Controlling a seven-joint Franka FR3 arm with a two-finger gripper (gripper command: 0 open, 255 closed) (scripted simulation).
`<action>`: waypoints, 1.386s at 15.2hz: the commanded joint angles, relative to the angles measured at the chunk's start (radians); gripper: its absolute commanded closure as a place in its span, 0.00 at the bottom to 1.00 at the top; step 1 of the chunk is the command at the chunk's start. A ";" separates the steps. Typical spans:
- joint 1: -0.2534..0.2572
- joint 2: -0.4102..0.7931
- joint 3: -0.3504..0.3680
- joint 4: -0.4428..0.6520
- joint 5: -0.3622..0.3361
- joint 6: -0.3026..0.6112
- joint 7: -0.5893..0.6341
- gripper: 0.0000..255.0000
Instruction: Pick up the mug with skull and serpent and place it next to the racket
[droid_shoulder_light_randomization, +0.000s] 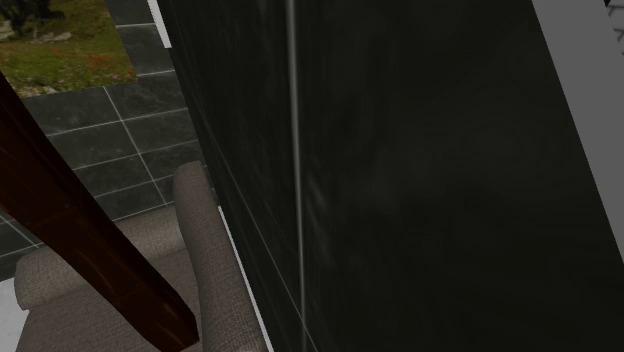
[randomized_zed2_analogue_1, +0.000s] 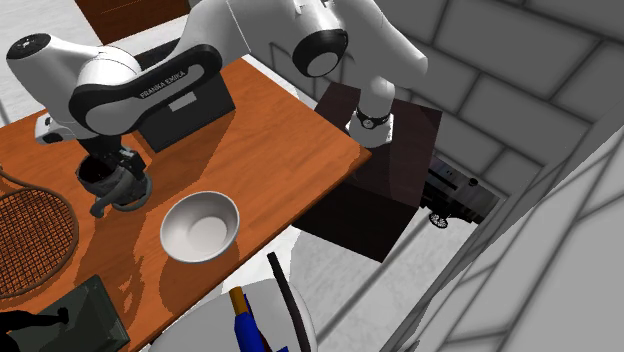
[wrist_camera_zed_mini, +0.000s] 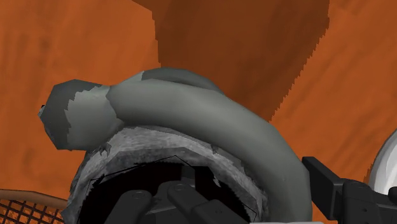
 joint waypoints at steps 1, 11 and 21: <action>0.000 -0.002 0.000 0.000 0.000 0.002 0.000 1.00; -0.002 -0.011 -0.003 0.019 -0.003 -0.025 0.003 0.00; -0.012 -0.025 -0.007 0.091 -0.010 -0.108 0.012 0.00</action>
